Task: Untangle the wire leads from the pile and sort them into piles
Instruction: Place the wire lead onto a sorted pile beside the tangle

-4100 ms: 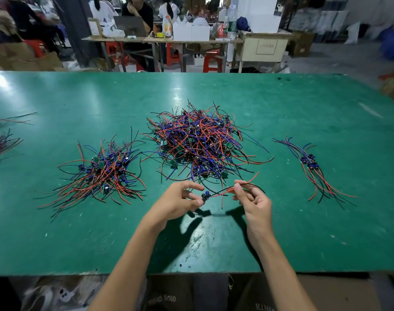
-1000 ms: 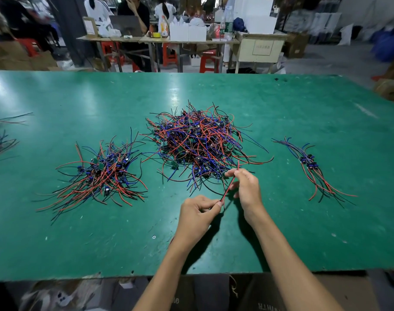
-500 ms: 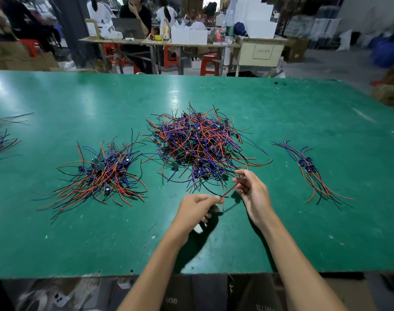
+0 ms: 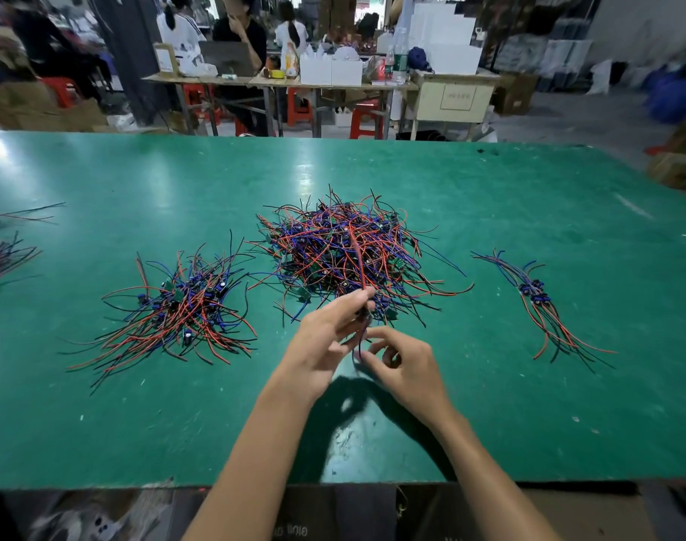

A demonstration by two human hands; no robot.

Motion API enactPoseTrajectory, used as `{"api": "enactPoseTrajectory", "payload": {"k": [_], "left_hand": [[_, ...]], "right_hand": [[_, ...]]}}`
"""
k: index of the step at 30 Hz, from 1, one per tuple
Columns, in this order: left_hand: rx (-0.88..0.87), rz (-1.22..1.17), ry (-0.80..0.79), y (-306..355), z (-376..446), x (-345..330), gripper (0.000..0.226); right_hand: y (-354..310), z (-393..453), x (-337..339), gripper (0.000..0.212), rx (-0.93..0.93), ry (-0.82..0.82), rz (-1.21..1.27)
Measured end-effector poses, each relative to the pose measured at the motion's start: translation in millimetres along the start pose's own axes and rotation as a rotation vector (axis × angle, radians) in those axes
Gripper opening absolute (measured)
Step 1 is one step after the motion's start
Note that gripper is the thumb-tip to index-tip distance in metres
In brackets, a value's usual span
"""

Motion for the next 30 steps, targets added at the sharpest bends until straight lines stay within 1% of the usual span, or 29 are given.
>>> {"api": "enactPoseTrajectory", "payload": {"k": [1, 3, 4, 5, 8, 9, 13, 15, 17, 18, 21, 23, 27, 30], "left_hand": [[0.023, -0.086, 0.019, -0.6, -0.3, -0.4, 0.02], [0.081, -0.214, 0.07, -3.1, -1.4, 1.0, 0.03], [0.099, -0.235, 0.104, -5.1, -1.7, 2.8, 0.035], [0.104, -0.224, 0.136, -8.0, -1.4, 4.9, 0.034], [0.068, -0.147, 0.205, -15.0, -1.3, 12.6, 0.016], [0.053, -0.135, 0.225, -17.0, -1.3, 14.9, 0.013], [0.009, -0.144, 0.285, -22.7, -2.6, 21.2, 0.012], [-0.002, -0.181, 0.302, -24.8, -3.9, 21.9, 0.012], [-0.005, -0.208, 0.302, -26.7, -5.7, 21.3, 0.014], [-0.002, -0.22, 0.297, -27.7, -6.8, 20.4, 0.016], [0.023, -0.27, 0.291, -31.7, -9.0, 16.6, 0.021], [0.019, -0.267, 0.275, -34.6, -9.8, 14.4, 0.024], [-0.03, -0.223, 0.253, -43.3, -12.3, 13.0, 0.027], [-0.082, -0.145, 0.245, -50.6, -14.0, 14.6, 0.028]], "right_hand": [[-2.4, -3.7, 0.1, 0.021, 0.024, 0.027, 0.003], [-5.1, -8.9, 1.7, 0.024, 0.027, 0.053, 0.069], [-5.4, -10.0, 3.2, 0.025, 0.005, 0.056, 0.117], [-5.3, -10.3, 4.6, 0.025, -0.037, 0.051, 0.17], [-0.8, -7.7, 6.8, 0.018, -0.179, 0.03, 0.394], [0.4, -6.5, 8.2, 0.016, -0.21, 0.028, 0.463], [-0.3, -5.3, 12.5, 0.029, -0.243, -0.016, 0.636], [-2.4, -6.4, 13.7, 0.042, -0.257, -0.06, 0.691], [-1.9, -6.3, 14.1, 0.063, -0.261, -0.078, 0.699], [-0.6, -5.4, 14.3, 0.07, -0.271, -0.075, 0.701], [4.3, -3.1, 16.2, 0.078, -0.339, -0.052, 0.707], [7.2, -3.5, 17.4, 0.074, -0.379, -0.047, 0.716], [10.7, -2.4, 14.9, 0.056, -0.467, -0.03, 0.757], [8.3, -2.8, 11.0, 0.041, -0.444, -0.072, 0.749]]}}
Point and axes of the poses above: each hand's wrist, its own z-axis towards the middle knuckle, its own x-axis out of the back of the hand, y = z × x, the point moved 3 cm from there along z, towards the middle knuckle, and after that the axes turned 14 degrees about -x, right-handed, at the moved point
